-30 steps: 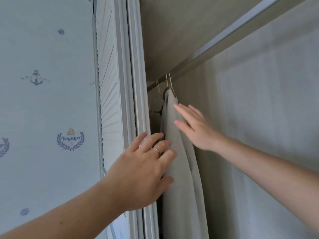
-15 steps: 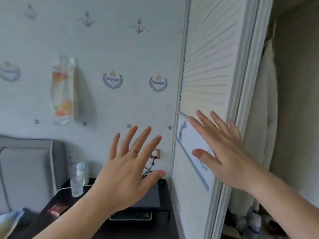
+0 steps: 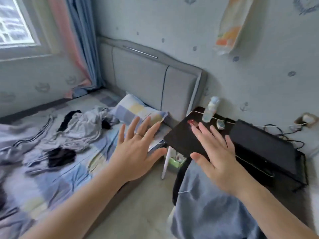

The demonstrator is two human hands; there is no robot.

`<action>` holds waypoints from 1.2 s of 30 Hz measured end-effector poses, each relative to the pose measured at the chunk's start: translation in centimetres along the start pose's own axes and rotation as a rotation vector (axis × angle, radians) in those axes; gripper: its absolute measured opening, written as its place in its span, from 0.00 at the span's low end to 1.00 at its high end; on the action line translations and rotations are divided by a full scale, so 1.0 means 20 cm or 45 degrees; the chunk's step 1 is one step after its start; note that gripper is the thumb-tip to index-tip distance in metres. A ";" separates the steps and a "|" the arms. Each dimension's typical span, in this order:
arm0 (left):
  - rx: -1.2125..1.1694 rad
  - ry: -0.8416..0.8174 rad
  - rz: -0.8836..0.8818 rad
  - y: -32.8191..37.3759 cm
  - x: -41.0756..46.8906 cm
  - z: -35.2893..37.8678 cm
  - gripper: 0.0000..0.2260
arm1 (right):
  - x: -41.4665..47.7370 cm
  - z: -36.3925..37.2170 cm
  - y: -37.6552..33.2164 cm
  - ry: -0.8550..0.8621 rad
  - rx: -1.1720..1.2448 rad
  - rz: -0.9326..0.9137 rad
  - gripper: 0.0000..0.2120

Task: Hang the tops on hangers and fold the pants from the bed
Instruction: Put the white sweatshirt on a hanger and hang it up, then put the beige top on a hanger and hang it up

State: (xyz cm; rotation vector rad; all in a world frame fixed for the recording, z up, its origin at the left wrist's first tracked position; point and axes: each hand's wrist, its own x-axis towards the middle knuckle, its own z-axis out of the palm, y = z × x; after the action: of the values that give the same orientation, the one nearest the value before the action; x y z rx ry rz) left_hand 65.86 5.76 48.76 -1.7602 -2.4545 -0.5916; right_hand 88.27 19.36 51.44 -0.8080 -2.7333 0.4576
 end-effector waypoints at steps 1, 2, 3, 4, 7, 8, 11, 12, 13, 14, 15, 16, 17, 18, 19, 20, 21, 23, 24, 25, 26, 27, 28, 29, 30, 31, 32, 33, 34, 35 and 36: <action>-0.009 -0.016 -0.091 -0.12 -0.07 0.01 0.36 | 0.07 0.10 -0.07 -0.053 0.037 -0.031 0.33; -0.020 -0.036 -0.179 -0.23 -0.14 0.02 0.36 | 0.13 0.20 -0.13 -0.101 0.073 -0.059 0.33; -0.034 -0.058 -0.263 -0.33 -0.20 0.03 0.36 | 0.19 0.29 -0.19 -0.148 0.111 -0.086 0.32; -0.048 -0.075 -0.342 -0.42 -0.26 0.04 0.36 | 0.25 0.38 -0.25 -0.193 0.149 -0.114 0.32; -0.092 -0.120 -0.564 -0.64 -0.41 0.09 0.37 | 0.41 0.62 -0.41 -0.330 0.215 -0.204 0.31; -0.109 -0.137 -0.634 -0.71 -0.45 0.10 0.37 | 0.47 0.69 -0.45 -0.373 0.221 -0.228 0.31; -0.142 -0.184 -0.831 -0.90 -0.52 0.14 0.37 | 0.65 0.87 -0.54 -0.484 0.249 -0.289 0.33; -0.150 -0.203 -0.882 -0.96 -0.53 0.15 0.38 | 0.72 0.93 -0.56 -0.518 0.258 -0.307 0.33; -0.157 -0.223 -0.925 -1.02 -0.53 0.15 0.39 | 0.79 0.98 -0.58 -0.553 0.259 -0.324 0.33; -0.163 -0.241 -0.965 -1.09 -0.52 0.16 0.40 | 0.86 1.03 -0.60 -0.584 0.257 -0.340 0.33; -0.168 -0.251 -1.001 -1.15 -0.50 0.18 0.40 | 0.94 1.09 -0.61 -0.615 0.252 -0.360 0.33; -0.169 -0.262 -1.029 -1.21 -0.48 0.19 0.39 | 1.01 1.13 -0.63 -0.644 0.242 -0.374 0.32; -0.169 -0.271 -1.064 -1.28 -0.46 0.20 0.37 | 1.10 1.18 -0.64 -0.680 0.235 -0.392 0.31; -0.168 -0.277 -1.094 -1.34 -0.43 0.21 0.35 | 1.18 1.22 -0.66 -0.713 0.227 -0.409 0.30; -0.166 -0.278 -1.126 -1.40 -0.40 0.22 0.33 | 1.26 1.26 -0.68 -0.742 0.217 -0.431 0.29; -0.173 -0.275 -1.175 -1.47 -0.38 0.23 0.32 | 1.35 1.31 -0.70 -0.781 0.216 -0.455 0.29; -0.184 -0.275 -1.224 -1.53 -0.36 0.25 0.31 | 1.45 1.35 -0.73 -0.816 0.215 -0.476 0.28; -0.211 -0.283 -1.299 -1.65 -0.32 0.29 0.32 | 1.62 1.45 -0.77 -0.887 0.212 -0.512 0.27; -0.222 -0.288 -1.327 -1.71 -0.30 0.31 0.33 | 1.71 1.50 -0.79 -0.916 0.213 -0.528 0.26; -0.230 -0.293 -1.350 -1.77 -0.28 0.34 0.33 | 1.80 1.55 -0.80 -0.938 0.204 -0.543 0.26; -0.239 -0.297 -1.372 -1.83 -0.25 0.37 0.33 | 1.88 1.61 -0.82 -0.960 0.183 -0.554 0.27; -0.247 -0.303 -1.394 -1.89 -0.23 0.40 0.33 | 1.97 1.67 -0.83 -0.981 0.153 -0.562 0.29; -0.251 -0.316 -1.410 -1.96 -0.20 0.42 0.33 | 2.05 1.73 -0.84 -1.001 0.125 -0.565 0.32; -0.262 -0.341 -1.424 -2.02 -0.17 0.45 0.32 | 2.12 1.79 -0.85 -1.030 0.099 -0.550 0.34; -0.283 -0.371 -1.437 -2.08 -0.14 0.48 0.31 | 2.19 1.84 -0.86 -1.064 0.079 -0.525 0.34; -0.308 -0.401 -1.445 -2.14 -0.11 0.51 0.31 | 2.26 1.90 -0.87 -1.091 0.063 -0.500 0.32; -0.333 -0.433 -1.450 -2.20 -0.08 0.54 0.30 | 2.32 1.96 -0.87 -1.108 0.049 -0.474 0.31; -0.351 -0.463 -1.452 -2.27 -0.05 0.58 0.30 | 2.38 2.03 -0.88 -1.117 0.040 -0.449 0.30; -0.365 -0.488 -1.449 -2.34 -0.02 0.61 0.30 | 2.43 2.09 -0.88 -1.122 0.033 -0.425 0.30; -0.377 -0.508 -1.440 -2.42 0.00 0.66 0.30 | 2.49 2.17 -0.87 -1.128 0.025 -0.398 0.30; -0.392 -0.530 -1.426 -2.50 0.03 0.72 0.30 | 2.54 2.25 -0.86 -1.134 0.018 -0.368 0.30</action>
State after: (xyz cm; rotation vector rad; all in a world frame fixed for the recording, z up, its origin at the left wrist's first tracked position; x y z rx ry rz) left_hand 21.81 -2.40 22.20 -0.3569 -3.6945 -0.7038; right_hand 23.94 24.03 24.08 -0.1856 -3.5507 0.9475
